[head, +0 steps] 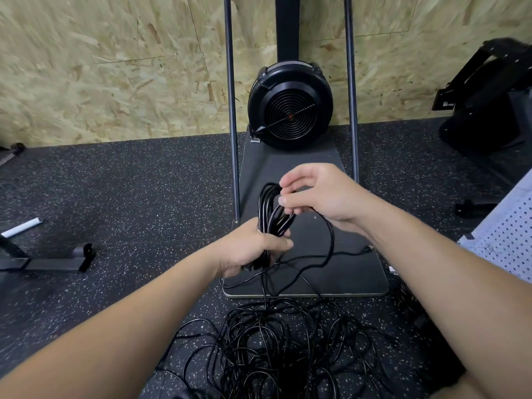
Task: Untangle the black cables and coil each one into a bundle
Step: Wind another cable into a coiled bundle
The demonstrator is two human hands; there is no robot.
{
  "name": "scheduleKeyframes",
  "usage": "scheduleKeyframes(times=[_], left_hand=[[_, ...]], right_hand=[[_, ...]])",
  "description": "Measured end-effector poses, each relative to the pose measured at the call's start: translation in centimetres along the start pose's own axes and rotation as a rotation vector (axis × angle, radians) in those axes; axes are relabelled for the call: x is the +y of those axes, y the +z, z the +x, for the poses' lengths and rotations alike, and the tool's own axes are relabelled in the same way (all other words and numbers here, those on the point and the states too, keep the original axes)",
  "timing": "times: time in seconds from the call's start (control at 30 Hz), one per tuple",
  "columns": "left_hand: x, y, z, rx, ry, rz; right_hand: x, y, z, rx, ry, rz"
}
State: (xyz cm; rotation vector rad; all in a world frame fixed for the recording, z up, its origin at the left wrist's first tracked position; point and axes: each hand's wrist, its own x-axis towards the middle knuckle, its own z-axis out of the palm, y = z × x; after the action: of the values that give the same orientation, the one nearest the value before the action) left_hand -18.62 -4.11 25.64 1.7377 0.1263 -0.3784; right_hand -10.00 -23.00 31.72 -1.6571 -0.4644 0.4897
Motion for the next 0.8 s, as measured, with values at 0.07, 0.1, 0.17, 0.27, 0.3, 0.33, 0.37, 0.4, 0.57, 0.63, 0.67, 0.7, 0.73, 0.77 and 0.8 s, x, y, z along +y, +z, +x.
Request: scheduleKeyframes(times=[0.07,0.1,0.17,0.27,0.3,0.33,0.37,0.4,0.57,0.63,0.67,0.7,0.73,0.77,0.8], left_hand=[[-0.1,0.2,0.1,0.058,-0.001,-0.171],[-0.3,0.0,0.5,0.087,-0.003,-0.222],[-0.3,-0.2,0.8,0.124,0.016,-0.252],[-0.1,-0.7,1.1,0.201,0.052,-0.338],[0.1,-0.9,1.2,0.224,0.07,-0.363],[0.2,-1.2,1.2,0.238,0.091,-0.371],[0.2,-1.4,1.2,0.25,0.103,-0.369],[0.2,-1.7,1.2,0.26,0.112,-0.358],[-0.4,-2.4,1.3,0.265,0.117,-0.275],[-0.5,-2.1,1.1,0.249,0.098,-0.216],[-0.5,-1.8,0.9,0.242,0.093,-0.2],[-0.3,-1.3,0.7,0.236,0.091,-0.199],[-0.2,-0.7,0.4,0.234,0.091,-0.205],[0.0,-0.1,0.2,0.233,0.09,-0.206],[0.2,0.5,0.0,0.223,0.092,-0.203]], right_hand=[[0.3,-0.3,0.0,0.005,-0.032,-0.102],[0.5,-0.5,0.0,0.03,-0.042,-0.215],[1.0,-0.9,0.2,0.098,-0.031,-0.411],[1.6,-1.4,0.3,0.146,0.001,-0.51],[1.9,-1.6,0.4,0.143,0.009,-0.498],[1.9,-1.8,0.4,0.134,0.02,-0.488],[2.0,-1.9,0.4,0.131,0.019,-0.504],[1.9,-2.1,0.4,0.128,0.012,-0.544],[1.2,-1.0,0.4,0.061,0.035,-0.512],[0.8,-0.3,0.3,0.022,0.031,-0.31],[0.4,-0.1,0.3,0.014,0.026,-0.224],[0.2,0.2,0.2,0.013,0.026,-0.146],[-0.1,0.5,0.2,0.016,0.032,-0.065],[-0.3,0.8,0.2,0.029,0.039,0.005],[-0.3,0.9,0.3,0.061,0.037,0.034]])
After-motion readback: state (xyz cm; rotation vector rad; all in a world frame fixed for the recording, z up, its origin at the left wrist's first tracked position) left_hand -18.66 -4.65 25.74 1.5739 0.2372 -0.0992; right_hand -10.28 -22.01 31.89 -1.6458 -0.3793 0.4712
